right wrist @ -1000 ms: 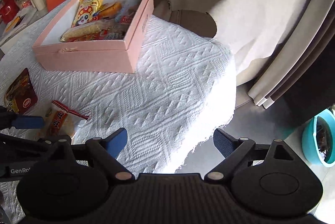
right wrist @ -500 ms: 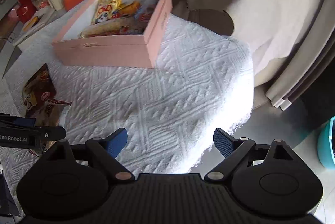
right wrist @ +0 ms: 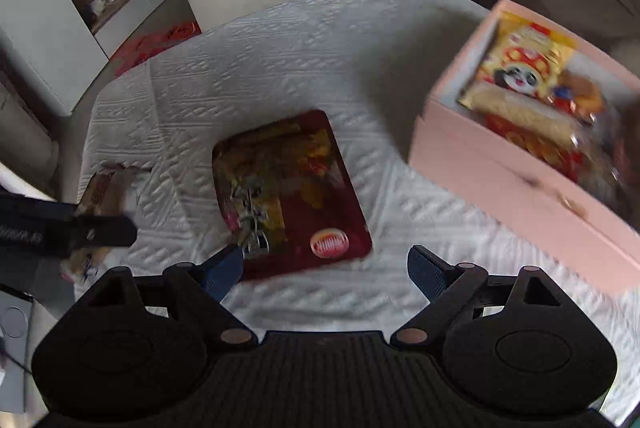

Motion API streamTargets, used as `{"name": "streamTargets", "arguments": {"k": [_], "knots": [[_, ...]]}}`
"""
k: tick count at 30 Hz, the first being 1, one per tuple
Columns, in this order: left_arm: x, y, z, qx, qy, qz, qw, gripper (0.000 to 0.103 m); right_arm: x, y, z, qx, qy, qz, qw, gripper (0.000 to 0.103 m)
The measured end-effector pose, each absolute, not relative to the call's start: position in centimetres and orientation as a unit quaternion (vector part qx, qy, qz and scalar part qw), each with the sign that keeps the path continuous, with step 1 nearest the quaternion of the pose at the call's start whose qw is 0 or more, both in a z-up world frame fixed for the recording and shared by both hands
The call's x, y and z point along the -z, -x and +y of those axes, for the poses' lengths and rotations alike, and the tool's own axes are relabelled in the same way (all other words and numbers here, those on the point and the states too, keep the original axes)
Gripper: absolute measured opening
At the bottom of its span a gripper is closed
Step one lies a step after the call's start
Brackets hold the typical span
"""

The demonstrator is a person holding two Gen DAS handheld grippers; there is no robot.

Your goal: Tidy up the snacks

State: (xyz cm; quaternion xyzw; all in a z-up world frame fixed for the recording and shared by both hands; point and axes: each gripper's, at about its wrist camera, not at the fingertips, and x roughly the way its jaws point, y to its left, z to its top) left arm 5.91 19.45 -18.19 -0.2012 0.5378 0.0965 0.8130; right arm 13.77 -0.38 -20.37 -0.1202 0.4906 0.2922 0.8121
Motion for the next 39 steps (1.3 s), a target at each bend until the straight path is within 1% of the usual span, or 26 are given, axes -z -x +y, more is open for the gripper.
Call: {"name": "streamTargets", "arguments": {"k": [2,3,4,6,8,12,16,17,18,19,20,21,23,26,27,29,30,32,33,35,37,38,39], "knots": [[18.4,-5.9,19.7,-0.089,0.205,0.541,0.811,0.082,21.6,-15.0,2.2,-0.295,0.139,0.496,0.804,0.09],[18.6,-5.8,19.9,-0.085,0.208,0.544,0.809,0.082,22.3,-15.6,3.3,-0.298,0.146,0.506,0.796,0.098],[18.7,-5.8,20.0,-0.08,0.209,0.547,0.807,0.082,22.6,-15.7,4.0,-0.294,0.161,0.499,0.799,0.098],[18.9,-5.6,20.3,-0.071,0.209,0.553,0.803,0.082,22.9,-15.7,5.5,-0.285,0.197,0.488,0.801,0.103],[19.2,-5.5,20.4,-0.064,0.211,0.556,0.801,0.082,22.9,-16.4,5.6,-0.282,0.181,0.502,0.798,0.103],[19.4,-5.5,20.7,-0.061,0.217,0.561,0.797,0.082,23.1,-16.6,5.8,-0.269,0.167,0.491,0.812,0.103],[19.4,-5.7,20.7,-0.061,0.21,0.564,0.797,0.082,23.0,-17.2,6.4,-0.259,0.167,0.509,0.804,0.103],[19.4,-5.7,20.6,-0.06,0.208,0.565,0.796,0.082,22.9,-17.4,6.2,-0.258,0.164,0.514,0.801,0.101],[19.3,-5.8,20.5,-0.06,0.206,0.565,0.796,0.082,22.7,-17.2,5.9,-0.253,0.159,0.514,0.804,0.095],[19.3,-5.8,20.2,-0.058,0.204,0.566,0.796,0.082,22.6,-17.1,5.7,-0.248,0.156,0.51,0.808,0.093],[19.2,-5.8,19.9,-0.056,0.203,0.567,0.796,0.082,22.3,-16.6,5.3,-0.247,0.156,0.51,0.809,0.088],[19.1,-5.8,19.5,-0.053,0.201,0.568,0.796,0.082,21.8,-16.0,4.8,-0.247,0.154,0.508,0.811,0.076],[18.9,-5.8,18.3,-0.039,0.197,0.571,0.796,0.082,20.7,-14.6,3.4,-0.254,0.144,0.507,0.811,0.062],[18.4,-6.0,15.9,-0.015,0.188,0.573,0.797,0.082,18.9,-12.6,0.1,-0.244,0.126,0.511,0.814,0.059],[18.2,-6.2,15.1,-0.009,0.186,0.573,0.798,0.082,18.4,-11.9,-1.2,-0.24,0.122,0.511,0.816,0.057],[17.2,-6.6,13.4,0.009,0.191,0.562,0.805,0.082,17.2,-10.5,-3.9,-0.232,0.107,0.512,0.82,0.055],[16.6,-7.0,12.6,0.019,0.19,0.555,0.81,0.082,16.7,-9.9,-5.2,-0.231,0.098,0.513,0.821,0.046],[14.9,-8.1,10.7,0.038,0.179,0.537,0.824,0.082,15.8,-9.0,-7.5,-0.23,0.081,0.515,0.821,0.037],[14.1,-8.7,9.8,0.047,0.172,0.527,0.831,0.082,15.4,-8.6,-8.4,-0.226,0.076,0.515,0.823,0.031],[12.6,-9.9,8.2,0.059,0.161,0.507,0.845,0.082,15.1,-8.1,-10.0,-0.217,0.071,0.516,0.825,0.027],[11.8,-11.0,7.0,0.063,0.15,0.497,0.852,0.082,15.5,-8.1,-11.3,-0.199,0.064,0.52,0.828,0.027],[11.7,-11.4,6.8,0.059,0.146,0.495,0.854,0.082,15.7,-8.2,-11.9,-0.194,0.056,0.524,0.827,0.027],[11.7,-11.7,6.8,0.049,0.145,0.495,0.855,0.082,15.8,-8.4,-12.5,-0.197,0.048,0.528,0.824,0.031]]}}
